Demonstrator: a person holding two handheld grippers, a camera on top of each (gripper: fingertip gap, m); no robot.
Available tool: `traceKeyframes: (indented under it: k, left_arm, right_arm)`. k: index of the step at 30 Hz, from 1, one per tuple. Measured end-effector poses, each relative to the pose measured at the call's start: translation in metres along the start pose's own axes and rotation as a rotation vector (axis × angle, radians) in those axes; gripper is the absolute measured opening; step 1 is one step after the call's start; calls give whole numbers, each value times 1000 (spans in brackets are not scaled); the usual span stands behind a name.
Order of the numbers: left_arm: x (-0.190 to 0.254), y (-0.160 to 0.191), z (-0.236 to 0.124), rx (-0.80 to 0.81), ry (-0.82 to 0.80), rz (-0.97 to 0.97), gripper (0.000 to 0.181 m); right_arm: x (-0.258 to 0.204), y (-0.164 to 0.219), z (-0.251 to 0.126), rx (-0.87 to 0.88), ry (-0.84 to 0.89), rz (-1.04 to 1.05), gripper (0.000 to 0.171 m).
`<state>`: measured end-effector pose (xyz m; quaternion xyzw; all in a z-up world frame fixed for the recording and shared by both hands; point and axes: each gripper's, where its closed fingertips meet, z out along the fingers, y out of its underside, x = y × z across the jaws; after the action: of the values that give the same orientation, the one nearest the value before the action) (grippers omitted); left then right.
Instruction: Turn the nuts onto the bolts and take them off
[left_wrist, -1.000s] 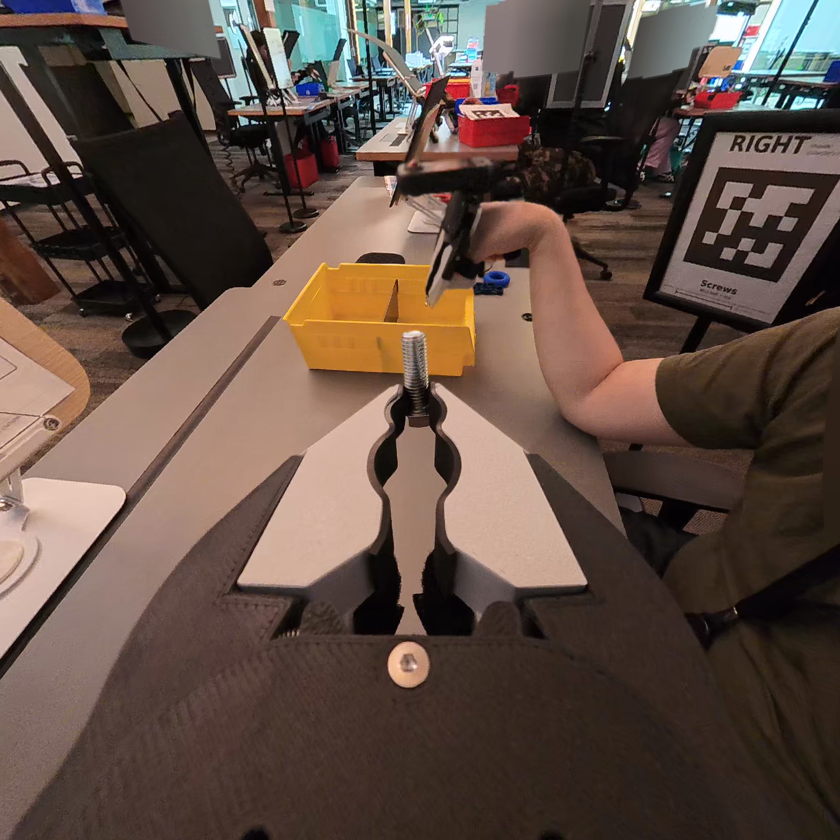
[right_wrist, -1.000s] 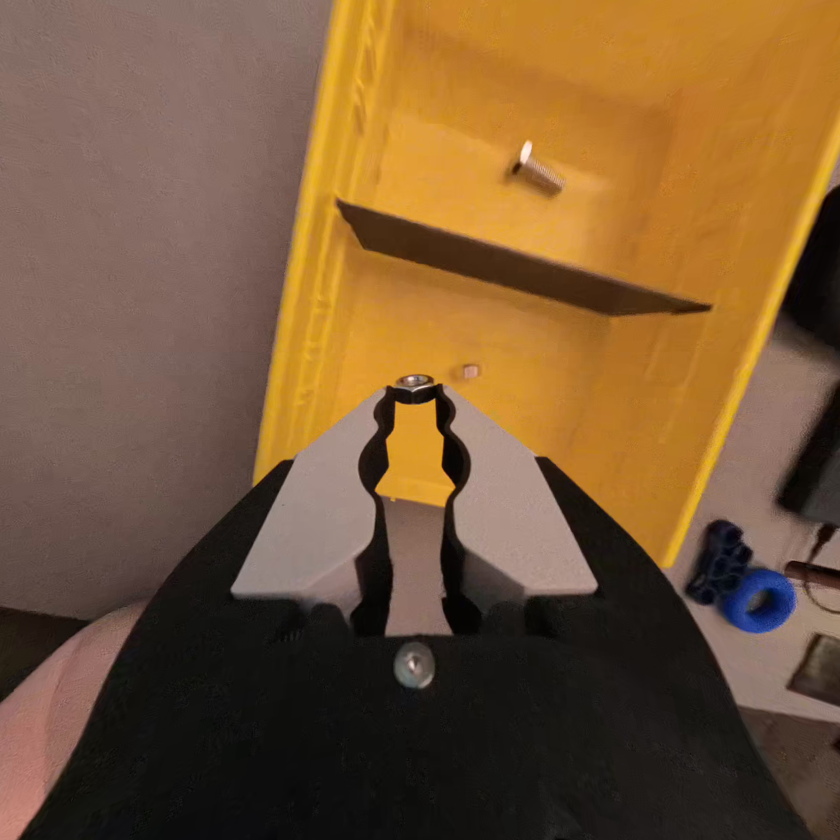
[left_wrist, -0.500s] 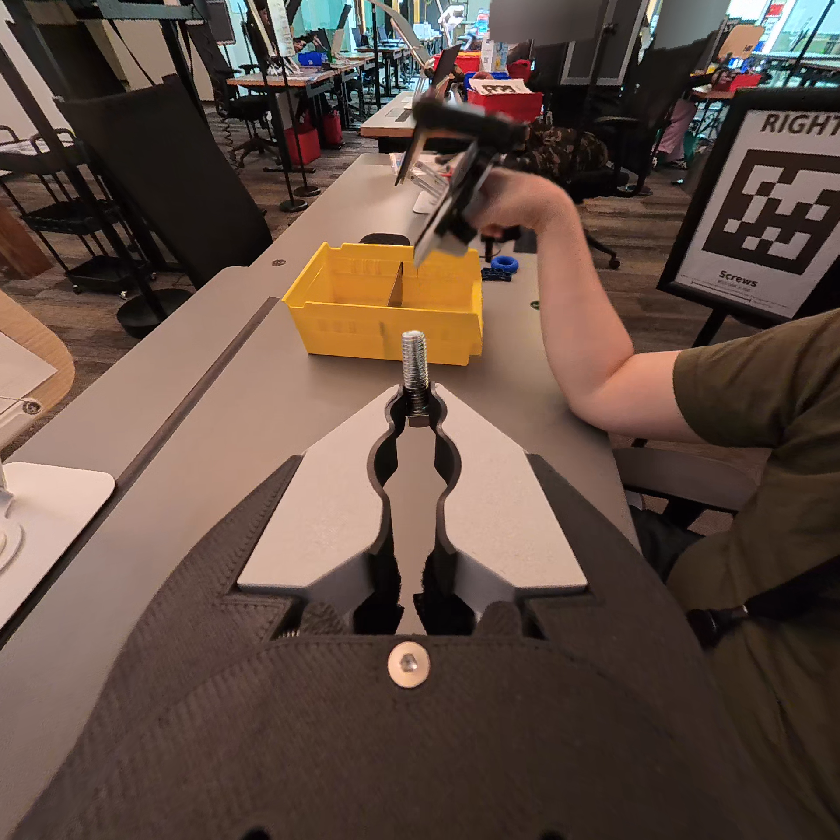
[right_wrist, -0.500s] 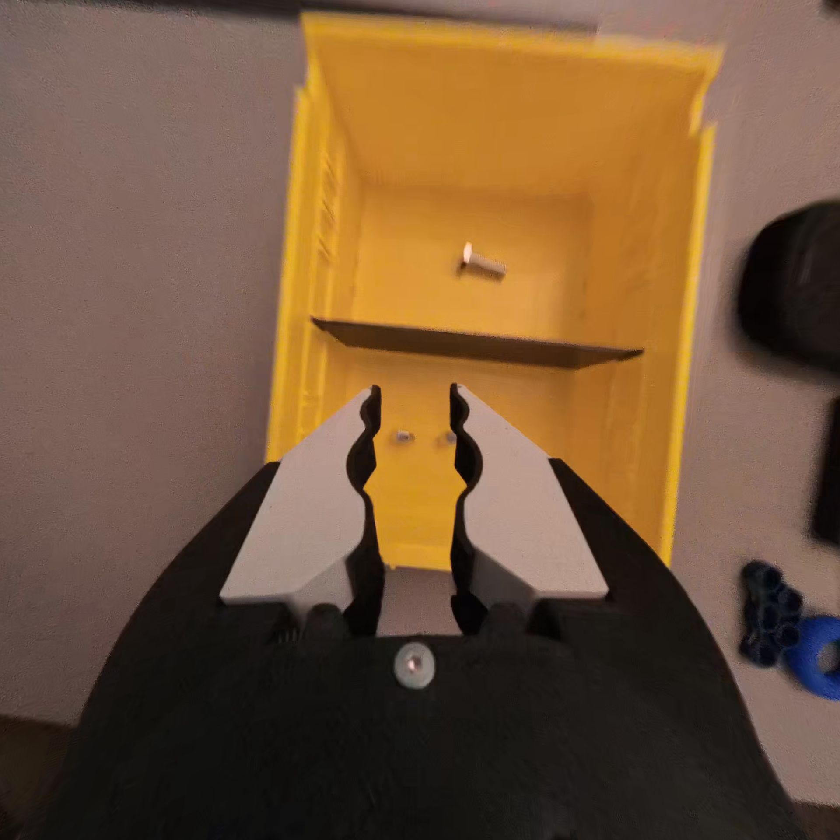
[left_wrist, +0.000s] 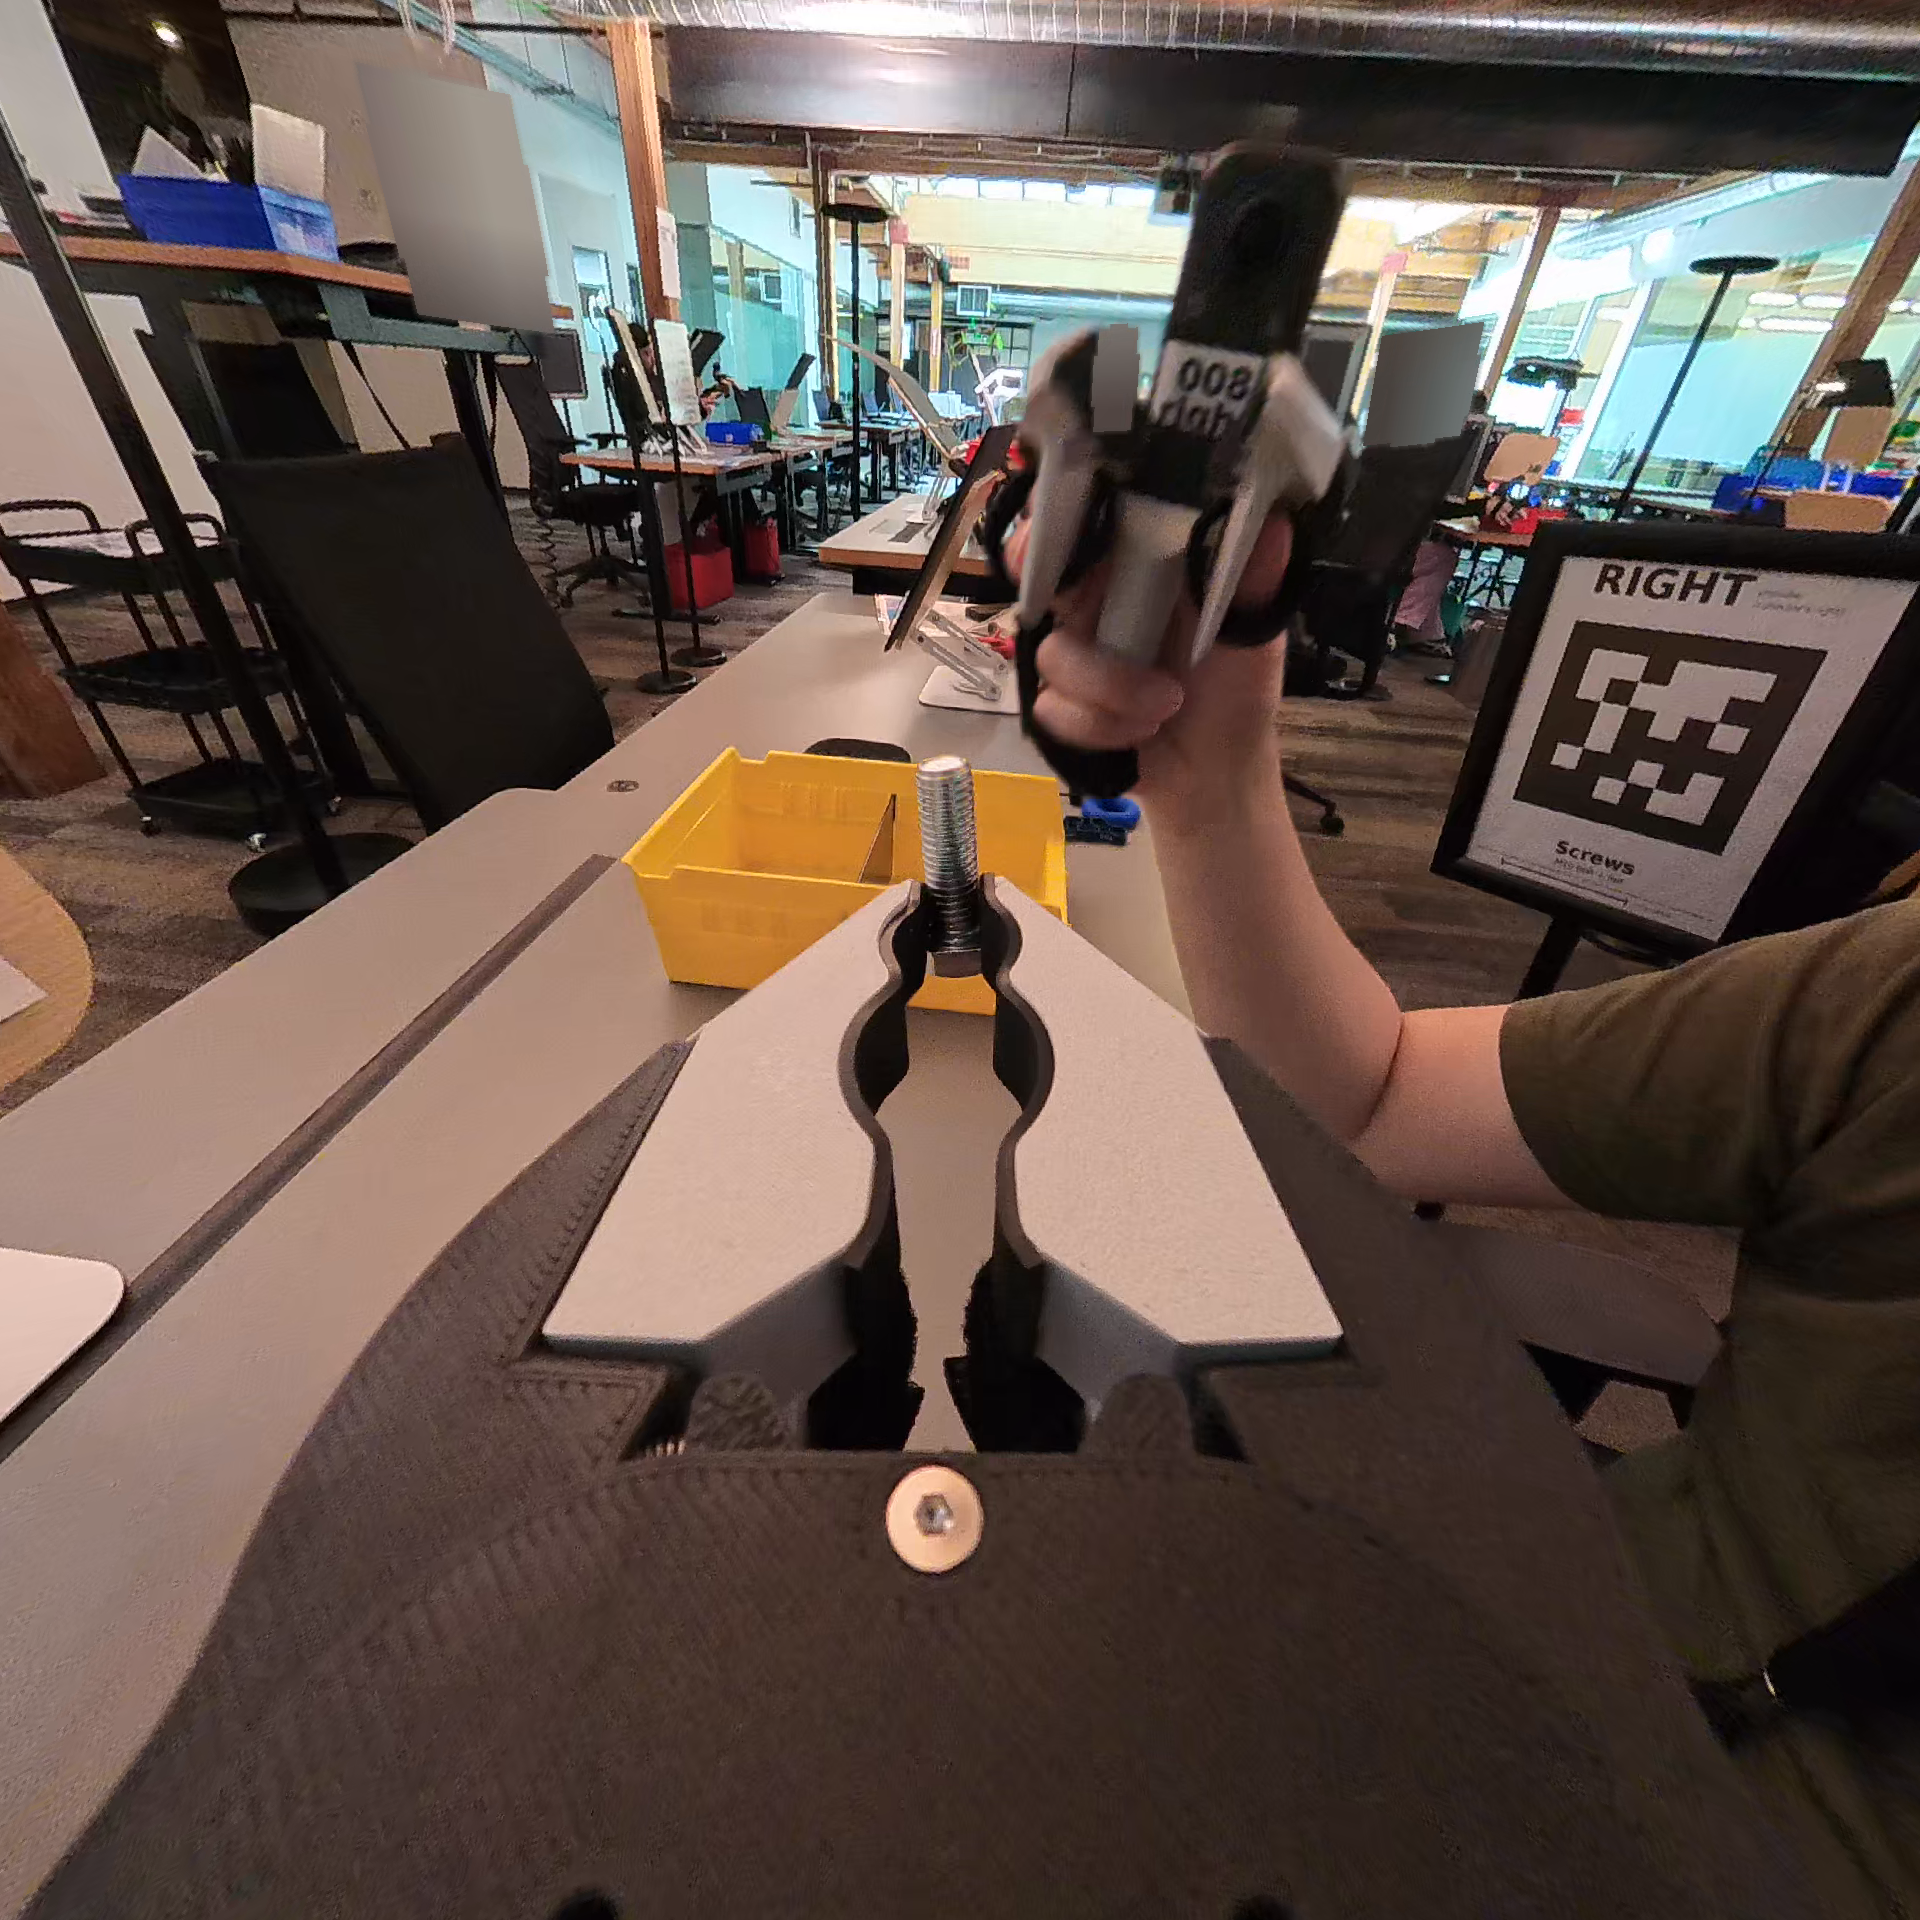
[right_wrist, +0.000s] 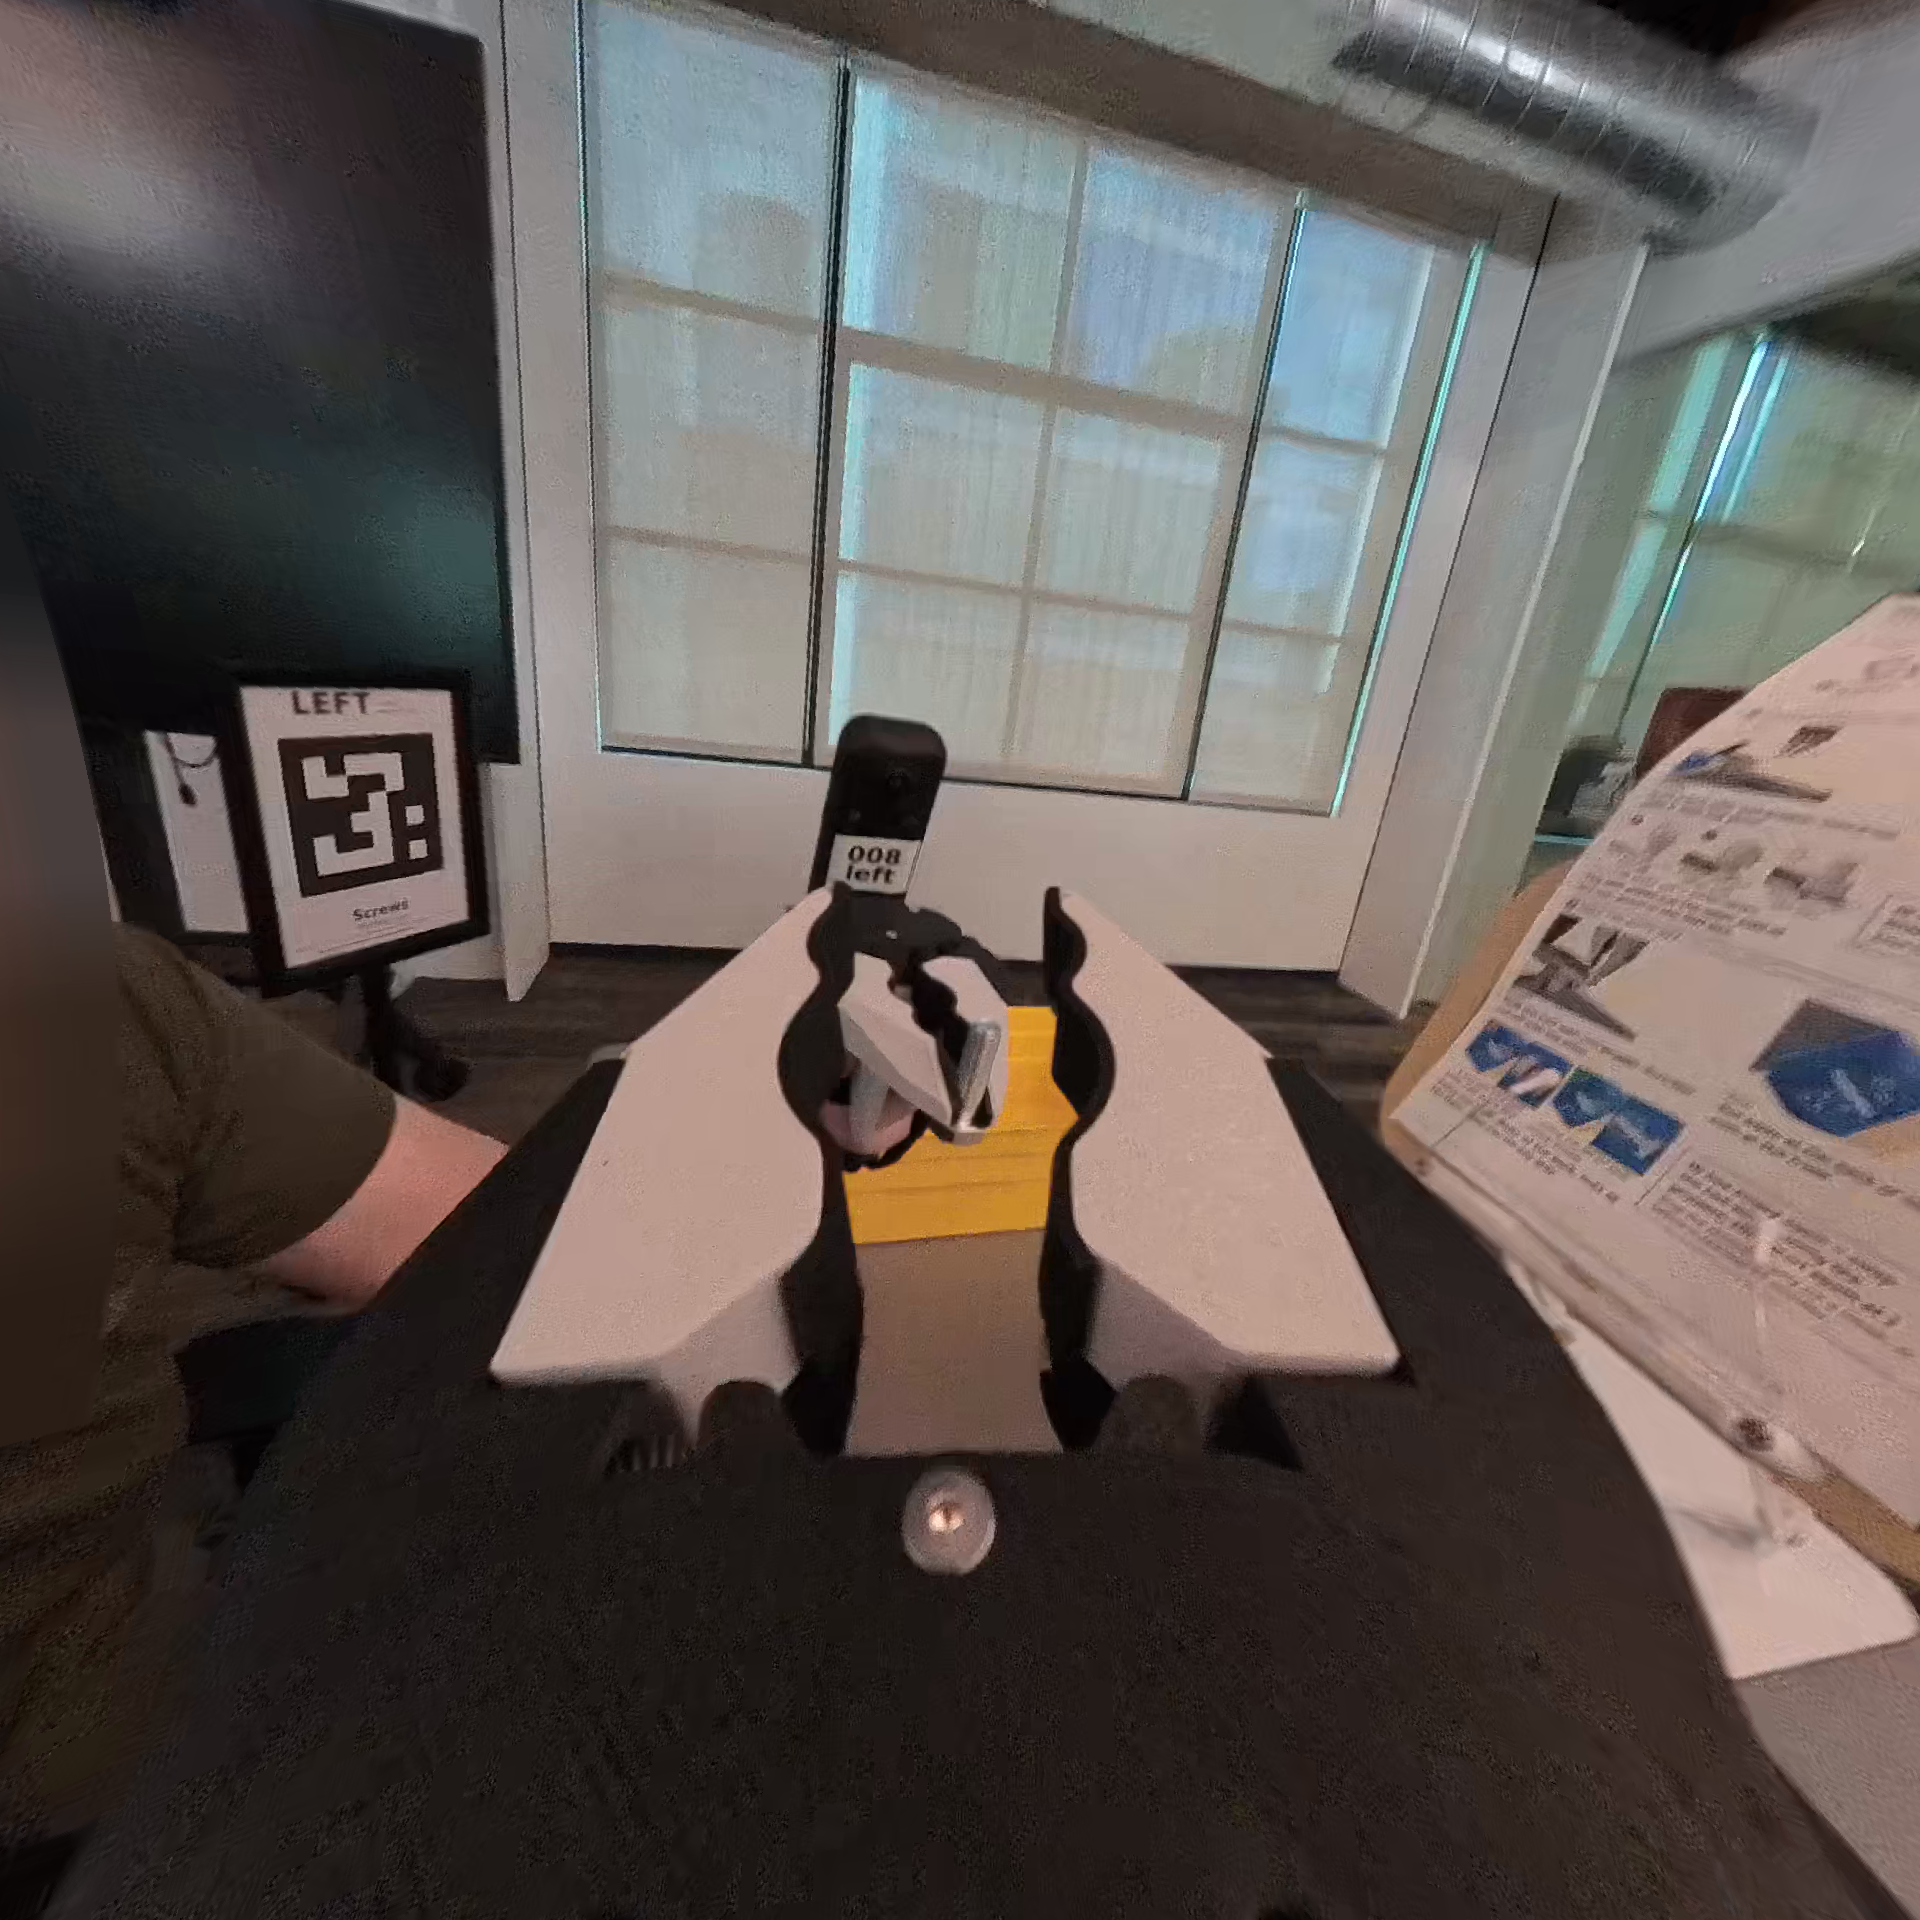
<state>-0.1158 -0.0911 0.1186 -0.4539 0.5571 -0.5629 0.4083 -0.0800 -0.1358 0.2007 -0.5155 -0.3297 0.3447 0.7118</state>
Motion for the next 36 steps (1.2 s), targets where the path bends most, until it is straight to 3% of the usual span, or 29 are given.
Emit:
traceKeyframes:
  k: [9,10,12,16,18,19,22,23,25,29,33,36]
  left_arm:
    - [8,-3,-2,-12,8,53,7]
    - [10,-2,-1,-20,16,54,7]
    - [10,-1,-2,-25,23,50,8]
    - [2,-18,-11,57,-42,32,60]
    - [-6,-26,-20,79,-104,39,62]
    - [-10,-27,-25,75,-131,43,62]
    - [-17,-21,-36,-5,-194,66,59]
    - [-20,-17,-39,-42,-216,73,59]
    - [-23,-8,-42,-114,-236,73,58]
    - [-25,2,-43,-176,-238,36,53]
    - [-26,12,-41,-220,-227,1,53]
    - [-32,17,-43,-249,-254,-15,56]
  right_arm:
    - [1,78,49,-225,-112,210,28]
    - [-3,84,51,-247,-143,209,9]
    - [-2,86,53,-236,-156,206,8]
    - [18,77,41,-226,-73,180,8]
    - [53,71,13,-300,121,57,8]
    - [88,71,-15,-375,311,-35,8]
    - [190,89,-157,-804,964,-251,8]
    - [207,102,-203,-937,1094,-226,9]
    - [221,143,-257,-1093,1139,-38,9]
    - [228,215,-316,-1288,1119,248,10]
    - [219,260,-334,-1394,1043,419,12]
    - [225,259,-339,-1358,1110,441,13]
